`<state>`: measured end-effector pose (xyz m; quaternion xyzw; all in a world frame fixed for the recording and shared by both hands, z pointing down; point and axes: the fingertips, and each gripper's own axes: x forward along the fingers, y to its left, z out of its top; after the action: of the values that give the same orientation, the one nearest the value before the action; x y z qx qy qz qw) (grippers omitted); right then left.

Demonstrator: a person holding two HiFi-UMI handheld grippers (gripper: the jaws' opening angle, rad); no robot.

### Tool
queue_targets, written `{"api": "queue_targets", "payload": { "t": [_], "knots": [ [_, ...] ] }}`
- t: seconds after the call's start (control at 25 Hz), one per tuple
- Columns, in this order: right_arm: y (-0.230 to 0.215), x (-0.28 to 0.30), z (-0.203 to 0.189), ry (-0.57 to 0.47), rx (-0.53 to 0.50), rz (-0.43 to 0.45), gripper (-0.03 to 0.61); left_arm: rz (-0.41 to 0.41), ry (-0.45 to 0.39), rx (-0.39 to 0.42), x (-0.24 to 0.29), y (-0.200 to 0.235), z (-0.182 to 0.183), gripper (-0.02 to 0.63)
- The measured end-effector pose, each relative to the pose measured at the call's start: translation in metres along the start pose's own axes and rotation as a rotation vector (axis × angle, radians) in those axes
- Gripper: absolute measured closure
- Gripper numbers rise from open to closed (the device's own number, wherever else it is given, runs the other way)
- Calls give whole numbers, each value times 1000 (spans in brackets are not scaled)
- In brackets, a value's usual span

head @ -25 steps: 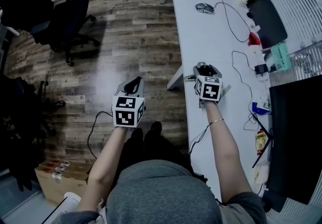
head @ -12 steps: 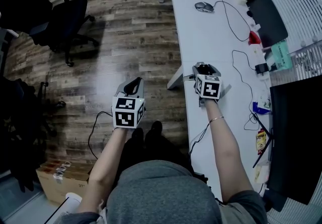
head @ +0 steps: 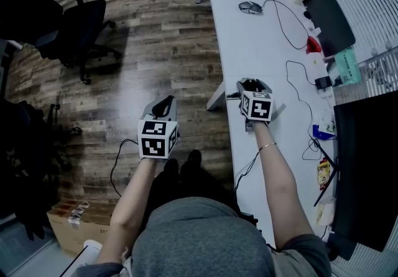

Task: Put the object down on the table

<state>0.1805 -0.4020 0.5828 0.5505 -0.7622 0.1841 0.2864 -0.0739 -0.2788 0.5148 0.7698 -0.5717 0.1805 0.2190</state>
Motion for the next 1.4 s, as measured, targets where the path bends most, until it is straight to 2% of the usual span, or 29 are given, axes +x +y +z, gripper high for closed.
{"api": "queue_targets", "payload": {
  "t": [0.28,0.4,0.64,0.84,1.28,1.4],
  "knots": [
    [2,-8,7,-44,5,4,256,-11,2,8,2,-2,1,583],
    [2,-22,15,-83,13,-5,266,-19,-4,9,4,-4,2,583],
    [9,-58,31,-182,104,12,331,-39,-16,18,7,-5,8,583],
    [16,-89,38,-226,133,4,388,-59,-31,34,9,-8,16,583],
    [54,-141,32,-272,151,18,470,-111,-52,60,4,-18,20,583],
    [60,-153,28,-282,149,-2,531,-128,-53,64,1,-21,18,583]
  ]
}}
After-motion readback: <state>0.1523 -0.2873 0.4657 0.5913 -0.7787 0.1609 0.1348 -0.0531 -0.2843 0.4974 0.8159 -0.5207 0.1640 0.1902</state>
